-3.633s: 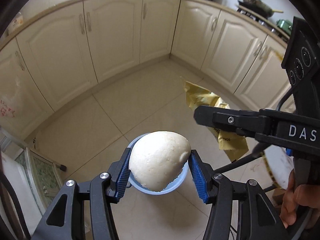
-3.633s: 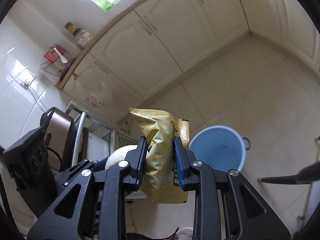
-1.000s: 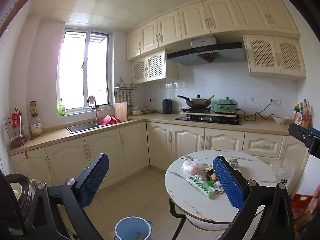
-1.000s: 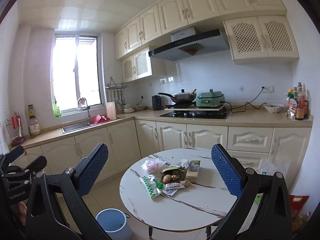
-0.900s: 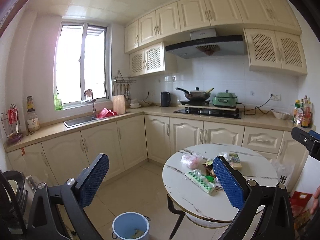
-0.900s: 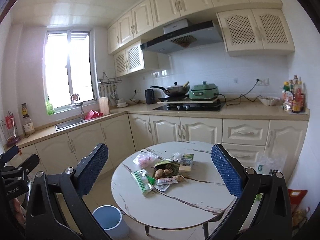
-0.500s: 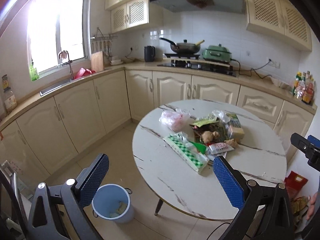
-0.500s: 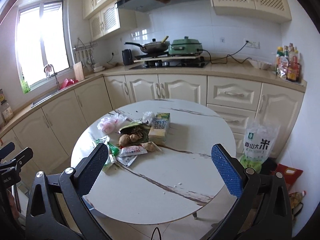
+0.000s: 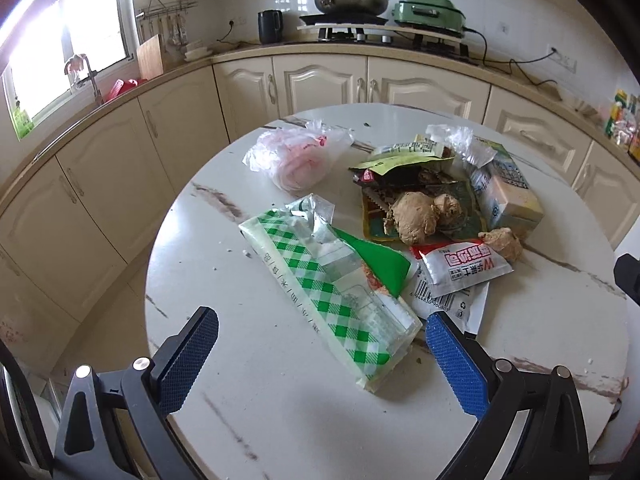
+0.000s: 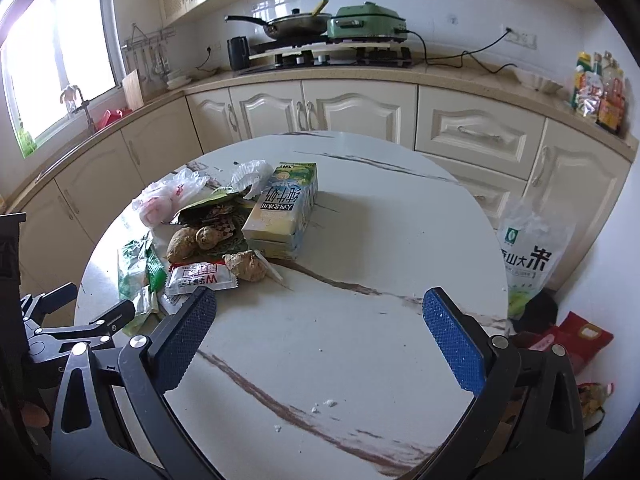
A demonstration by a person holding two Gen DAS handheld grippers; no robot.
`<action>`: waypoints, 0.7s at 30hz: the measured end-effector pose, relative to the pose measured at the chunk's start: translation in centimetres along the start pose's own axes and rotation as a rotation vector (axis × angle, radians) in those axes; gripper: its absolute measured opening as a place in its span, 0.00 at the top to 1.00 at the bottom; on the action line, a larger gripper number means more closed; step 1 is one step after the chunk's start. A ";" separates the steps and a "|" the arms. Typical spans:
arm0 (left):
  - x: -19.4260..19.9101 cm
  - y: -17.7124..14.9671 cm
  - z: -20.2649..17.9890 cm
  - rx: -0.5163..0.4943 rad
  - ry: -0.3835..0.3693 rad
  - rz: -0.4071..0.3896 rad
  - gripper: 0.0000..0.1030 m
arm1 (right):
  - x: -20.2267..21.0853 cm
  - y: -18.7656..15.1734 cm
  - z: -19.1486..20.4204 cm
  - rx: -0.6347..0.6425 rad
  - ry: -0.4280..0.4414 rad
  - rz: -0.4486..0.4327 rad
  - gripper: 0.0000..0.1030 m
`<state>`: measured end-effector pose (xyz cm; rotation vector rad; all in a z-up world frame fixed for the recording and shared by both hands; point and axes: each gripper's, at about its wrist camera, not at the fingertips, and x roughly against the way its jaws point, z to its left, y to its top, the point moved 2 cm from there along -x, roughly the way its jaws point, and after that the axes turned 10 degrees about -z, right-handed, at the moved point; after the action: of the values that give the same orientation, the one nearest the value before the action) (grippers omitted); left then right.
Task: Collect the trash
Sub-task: 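Grasp the green-checked wrapper with the left gripper while the right gripper grasps the milk carton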
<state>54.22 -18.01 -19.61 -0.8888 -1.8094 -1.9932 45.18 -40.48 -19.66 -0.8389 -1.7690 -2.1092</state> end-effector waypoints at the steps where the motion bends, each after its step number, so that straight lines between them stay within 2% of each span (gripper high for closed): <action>1: -0.9 0.3 0.2 0.000 -0.004 0.012 0.06 | -0.5 0.0 0.1 0.000 0.005 0.004 0.00; 3: -2.6 0.9 0.4 0.013 -0.020 0.029 0.09 | -1.1 0.0 0.2 -0.001 0.014 0.008 0.00; 7: -4.2 1.5 2.0 0.078 -0.127 0.029 0.32 | -2.3 -0.2 0.8 0.004 0.033 0.022 0.00; 8: -4.4 1.6 2.5 0.083 -0.149 0.022 0.34 | -2.6 -0.2 1.0 0.006 0.039 0.027 0.00; 9: -4.6 1.6 2.9 0.072 -0.154 0.018 0.37 | -2.8 -0.3 1.2 0.007 0.046 0.033 0.00; 11: -4.9 1.8 3.8 0.075 -0.176 0.008 0.52 | -3.3 -0.5 1.6 0.008 0.056 0.042 0.00; 13: -5.1 1.7 4.8 0.078 -0.193 0.008 0.57 | -3.8 -0.7 2.0 0.011 0.062 0.053 0.00; 17: -5.0 1.4 6.3 0.085 -0.212 -0.008 0.74 | -4.8 -0.9 2.4 0.010 0.057 0.065 0.00; 21: -3.2 0.5 8.0 0.090 -0.224 -0.022 0.85 | -6.5 -0.1 2.6 0.012 0.051 0.066 0.00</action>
<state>58.85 -10.87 -21.16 -1.1054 -2.0182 -1.8720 50.97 -38.97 -23.23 -0.8206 -1.7032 -2.0582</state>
